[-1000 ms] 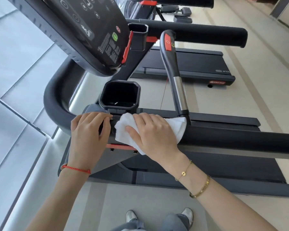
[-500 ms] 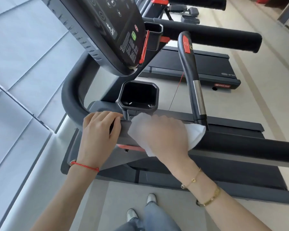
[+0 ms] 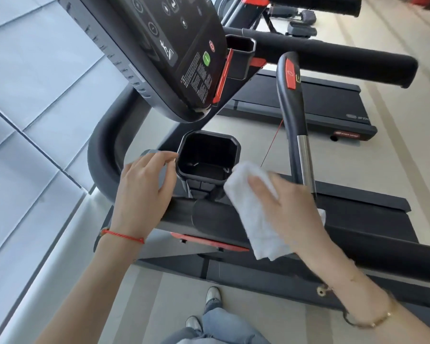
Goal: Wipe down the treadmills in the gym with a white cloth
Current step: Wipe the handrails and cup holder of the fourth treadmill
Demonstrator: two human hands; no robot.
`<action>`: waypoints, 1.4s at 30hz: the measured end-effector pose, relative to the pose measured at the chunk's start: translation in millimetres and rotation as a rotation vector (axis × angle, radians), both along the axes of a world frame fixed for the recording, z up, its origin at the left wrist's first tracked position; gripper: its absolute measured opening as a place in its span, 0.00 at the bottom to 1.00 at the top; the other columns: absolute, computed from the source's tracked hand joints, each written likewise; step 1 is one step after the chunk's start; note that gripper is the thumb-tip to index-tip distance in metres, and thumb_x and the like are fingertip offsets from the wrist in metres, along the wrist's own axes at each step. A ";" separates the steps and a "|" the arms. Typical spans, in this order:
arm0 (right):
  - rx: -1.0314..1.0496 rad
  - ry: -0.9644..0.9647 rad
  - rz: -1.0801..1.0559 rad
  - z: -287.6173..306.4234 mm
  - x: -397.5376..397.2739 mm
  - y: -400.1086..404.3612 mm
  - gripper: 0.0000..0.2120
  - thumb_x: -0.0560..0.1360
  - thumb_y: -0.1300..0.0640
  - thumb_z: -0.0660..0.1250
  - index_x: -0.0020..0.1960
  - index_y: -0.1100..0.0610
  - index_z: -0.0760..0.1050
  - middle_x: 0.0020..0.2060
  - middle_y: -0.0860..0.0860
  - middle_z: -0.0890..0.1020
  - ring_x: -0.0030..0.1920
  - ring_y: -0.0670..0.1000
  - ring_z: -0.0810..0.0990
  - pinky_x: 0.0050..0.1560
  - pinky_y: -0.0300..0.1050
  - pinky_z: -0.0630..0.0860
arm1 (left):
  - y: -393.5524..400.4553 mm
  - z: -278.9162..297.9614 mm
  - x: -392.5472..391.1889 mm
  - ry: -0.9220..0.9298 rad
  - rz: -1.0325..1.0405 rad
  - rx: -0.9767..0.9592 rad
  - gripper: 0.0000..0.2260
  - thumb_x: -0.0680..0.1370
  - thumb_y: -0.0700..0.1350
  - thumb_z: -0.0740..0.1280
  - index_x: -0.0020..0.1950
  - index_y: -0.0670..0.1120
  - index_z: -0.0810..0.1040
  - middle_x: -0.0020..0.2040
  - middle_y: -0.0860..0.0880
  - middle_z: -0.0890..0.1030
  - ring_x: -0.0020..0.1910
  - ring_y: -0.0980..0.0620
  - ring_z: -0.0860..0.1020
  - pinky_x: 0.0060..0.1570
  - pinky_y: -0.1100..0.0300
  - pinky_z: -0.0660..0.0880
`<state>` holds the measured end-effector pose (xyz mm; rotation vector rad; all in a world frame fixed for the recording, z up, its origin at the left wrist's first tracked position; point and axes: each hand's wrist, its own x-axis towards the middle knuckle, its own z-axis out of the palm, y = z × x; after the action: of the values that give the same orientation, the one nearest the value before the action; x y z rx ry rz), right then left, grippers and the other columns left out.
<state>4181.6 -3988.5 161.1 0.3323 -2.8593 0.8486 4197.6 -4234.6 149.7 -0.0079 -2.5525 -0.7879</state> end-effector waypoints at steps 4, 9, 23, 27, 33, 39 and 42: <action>-0.187 0.109 -0.059 19.7 -60.4 12.2 0.26 0.79 0.38 0.53 0.40 0.58 0.73 0.27 0.55 0.73 0.28 0.48 0.71 0.30 0.36 0.66 | 3.2 5.7 -16.0 -0.015 0.030 -0.008 0.09 0.81 0.42 0.62 0.58 0.44 0.80 0.52 0.50 0.83 0.52 0.47 0.81 0.58 0.45 0.74; -0.045 0.158 0.179 21.0 -117.6 -31.9 0.21 0.81 0.40 0.53 0.47 0.56 0.72 0.31 0.47 0.72 0.34 0.51 0.72 0.37 0.47 0.65 | 6.4 9.2 -29.2 -0.071 0.059 0.015 0.11 0.81 0.43 0.62 0.61 0.44 0.79 0.53 0.49 0.83 0.53 0.47 0.80 0.58 0.47 0.75; 0.242 -0.236 0.579 7.7 -159.1 -63.3 0.15 0.81 0.45 0.55 0.65 0.50 0.68 0.41 0.46 0.77 0.44 0.52 0.76 0.41 0.42 0.70 | -19.7 7.1 -58.1 -0.316 -0.070 0.066 0.17 0.81 0.50 0.62 0.68 0.49 0.75 0.56 0.55 0.81 0.53 0.57 0.77 0.60 0.62 0.71; 0.468 -0.048 0.665 5.8 -159.0 -100.3 0.14 0.80 0.56 0.57 0.66 0.50 0.66 0.55 0.51 0.78 0.46 0.58 0.78 0.47 0.56 0.75 | -19.9 3.3 -59.0 -0.325 -0.119 0.060 0.15 0.82 0.48 0.60 0.66 0.46 0.77 0.55 0.51 0.81 0.53 0.53 0.79 0.56 0.59 0.74; 0.269 -0.224 0.472 2.9 -151.7 -61.8 0.11 0.82 0.45 0.54 0.60 0.48 0.68 0.42 0.48 0.78 0.42 0.54 0.75 0.39 0.49 0.65 | -21.0 0.9 -60.8 -0.322 -0.139 0.075 0.16 0.82 0.49 0.59 0.69 0.48 0.75 0.57 0.52 0.81 0.55 0.55 0.78 0.57 0.60 0.74; 0.251 -0.209 0.501 5.4 -151.5 -64.4 0.11 0.82 0.46 0.54 0.58 0.51 0.68 0.40 0.48 0.77 0.42 0.54 0.75 0.41 0.50 0.68 | -21.2 -2.9 -62.4 -0.301 -0.146 0.066 0.16 0.82 0.49 0.60 0.68 0.47 0.75 0.55 0.52 0.81 0.53 0.55 0.78 0.55 0.65 0.71; 0.331 -0.083 0.550 3.8 -157.7 -90.2 0.13 0.82 0.46 0.53 0.63 0.49 0.68 0.51 0.48 0.80 0.41 0.53 0.72 0.41 0.49 0.66 | -20.9 -3.4 -62.4 -0.298 -0.167 0.076 0.15 0.82 0.49 0.60 0.67 0.46 0.75 0.54 0.51 0.81 0.52 0.53 0.79 0.55 0.56 0.75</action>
<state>4023.9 -4078.7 164.8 1.1858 -3.0191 0.4476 4135.2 -4255.5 146.3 -0.0870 -2.8267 -1.0171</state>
